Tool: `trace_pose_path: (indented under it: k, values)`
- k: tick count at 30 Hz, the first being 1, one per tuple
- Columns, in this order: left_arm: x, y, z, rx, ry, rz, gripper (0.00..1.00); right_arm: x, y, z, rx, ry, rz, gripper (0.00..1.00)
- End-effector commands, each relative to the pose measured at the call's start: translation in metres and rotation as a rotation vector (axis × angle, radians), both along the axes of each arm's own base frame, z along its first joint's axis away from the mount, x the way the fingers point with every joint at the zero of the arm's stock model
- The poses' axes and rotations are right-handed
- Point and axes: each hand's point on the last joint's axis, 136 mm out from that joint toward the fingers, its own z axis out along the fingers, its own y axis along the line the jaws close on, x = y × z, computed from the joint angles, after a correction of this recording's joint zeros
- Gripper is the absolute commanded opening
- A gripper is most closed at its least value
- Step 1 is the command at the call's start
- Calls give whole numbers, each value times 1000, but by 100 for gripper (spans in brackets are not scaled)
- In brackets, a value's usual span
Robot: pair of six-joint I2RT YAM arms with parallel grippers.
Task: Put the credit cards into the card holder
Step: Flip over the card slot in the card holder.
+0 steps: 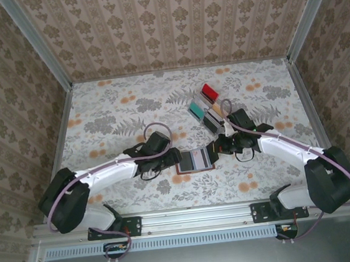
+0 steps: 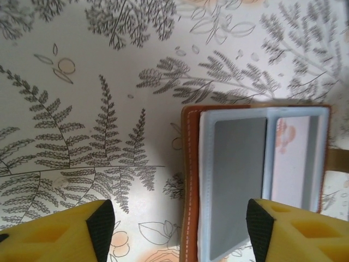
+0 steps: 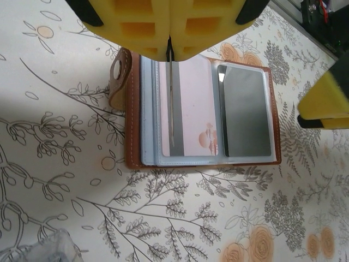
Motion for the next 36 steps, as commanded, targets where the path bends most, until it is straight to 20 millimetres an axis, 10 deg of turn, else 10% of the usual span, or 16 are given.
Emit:
trace_pose_path:
  k: [1,15,36]
  values:
    - [3,-9,1,16,-16,-34,64,1,1,-6,-15,-26,22,2]
    - [-2,-19,-19,3,19,-56,36,-5,5,-31,3,-15,49,2]
    - [1,-29,-21,6,9,-75,23,2,25,26,118,-124,68,4]
